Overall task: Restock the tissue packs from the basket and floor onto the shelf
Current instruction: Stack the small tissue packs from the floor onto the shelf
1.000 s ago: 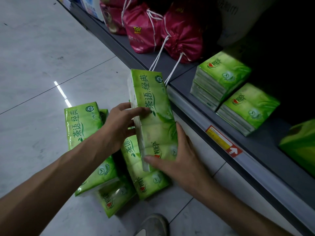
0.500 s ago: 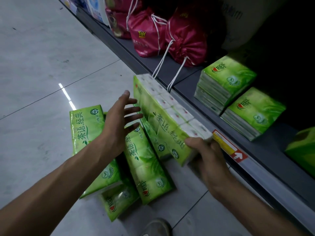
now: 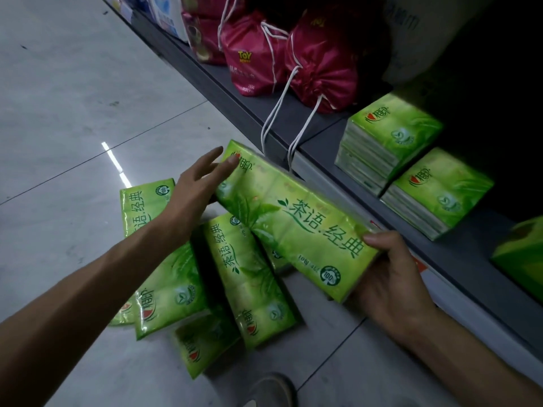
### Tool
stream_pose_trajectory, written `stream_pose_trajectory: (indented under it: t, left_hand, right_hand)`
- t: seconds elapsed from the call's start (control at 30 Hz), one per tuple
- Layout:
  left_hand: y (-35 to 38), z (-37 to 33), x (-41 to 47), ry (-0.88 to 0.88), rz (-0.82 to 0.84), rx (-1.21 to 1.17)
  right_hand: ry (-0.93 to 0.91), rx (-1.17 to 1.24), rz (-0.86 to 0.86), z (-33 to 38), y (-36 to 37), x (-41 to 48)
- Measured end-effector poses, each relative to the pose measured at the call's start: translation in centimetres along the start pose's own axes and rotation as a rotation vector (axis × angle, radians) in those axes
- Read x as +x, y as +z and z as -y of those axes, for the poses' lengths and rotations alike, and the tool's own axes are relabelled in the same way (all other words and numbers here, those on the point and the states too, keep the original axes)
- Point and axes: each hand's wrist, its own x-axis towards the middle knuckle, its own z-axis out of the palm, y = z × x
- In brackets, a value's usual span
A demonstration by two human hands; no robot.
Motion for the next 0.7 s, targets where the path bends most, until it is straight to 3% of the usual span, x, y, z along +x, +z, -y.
stream_pose_trajectory:
  t: [0.13,0.3,0.53,0.7]
  left_hand:
    - [-0.4,-0.6,0.4,-0.023,0.087,0.036]
    - [-1.3,-0.9,0.0,-0.040,0.108,-0.125]
    - [-2.2,-0.8,-1.0,-0.079,0.108,-0.259]
    - [-2.6,-0.1,-2.0,-0.144,0.267,-0.319]
  right_hand:
    - [0.025,-0.029,-0.015,-0.2,0.5,-0.2]
    - [-0.021,-0.095,-0.005,0.9,0.8,-0.5]
    - [-0.314,-0.378,-0.125,2.2,0.8,-0.8]
    - [-0.454,-0.278,-0.233,3.4,1.3,-1.3]
